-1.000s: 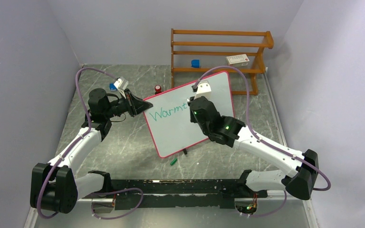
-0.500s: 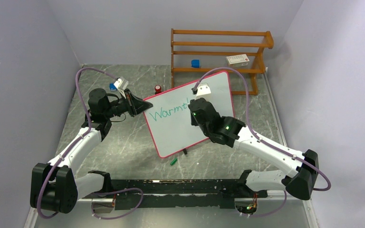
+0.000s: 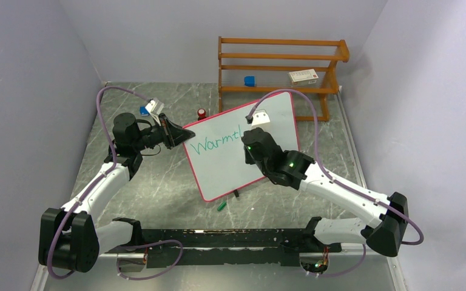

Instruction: Write a sentence on the whiteboard

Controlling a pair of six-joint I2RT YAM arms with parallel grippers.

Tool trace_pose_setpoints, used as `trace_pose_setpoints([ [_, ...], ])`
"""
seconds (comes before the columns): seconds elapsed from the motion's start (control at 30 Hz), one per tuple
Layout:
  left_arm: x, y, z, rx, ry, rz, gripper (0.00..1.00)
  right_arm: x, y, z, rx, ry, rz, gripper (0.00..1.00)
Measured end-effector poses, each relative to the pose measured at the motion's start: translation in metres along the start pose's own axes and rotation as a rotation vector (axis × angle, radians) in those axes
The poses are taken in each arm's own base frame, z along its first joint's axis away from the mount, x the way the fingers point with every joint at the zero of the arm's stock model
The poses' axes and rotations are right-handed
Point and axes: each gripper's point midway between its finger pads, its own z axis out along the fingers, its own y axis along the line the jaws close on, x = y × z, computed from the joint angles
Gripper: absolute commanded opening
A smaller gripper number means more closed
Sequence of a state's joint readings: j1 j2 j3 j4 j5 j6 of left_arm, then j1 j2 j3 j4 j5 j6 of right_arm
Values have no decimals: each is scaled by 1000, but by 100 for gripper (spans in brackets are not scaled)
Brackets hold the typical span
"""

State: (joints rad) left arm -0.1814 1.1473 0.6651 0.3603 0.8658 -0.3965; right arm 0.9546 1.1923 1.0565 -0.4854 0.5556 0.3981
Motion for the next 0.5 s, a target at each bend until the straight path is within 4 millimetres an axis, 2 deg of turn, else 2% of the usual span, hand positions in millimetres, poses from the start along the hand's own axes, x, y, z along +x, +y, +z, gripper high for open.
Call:
trace_pose_setpoints([
  [0.5, 0, 0, 0, 2, 0, 0, 5, -1, -1, -1, -3, -14, 10, 0],
])
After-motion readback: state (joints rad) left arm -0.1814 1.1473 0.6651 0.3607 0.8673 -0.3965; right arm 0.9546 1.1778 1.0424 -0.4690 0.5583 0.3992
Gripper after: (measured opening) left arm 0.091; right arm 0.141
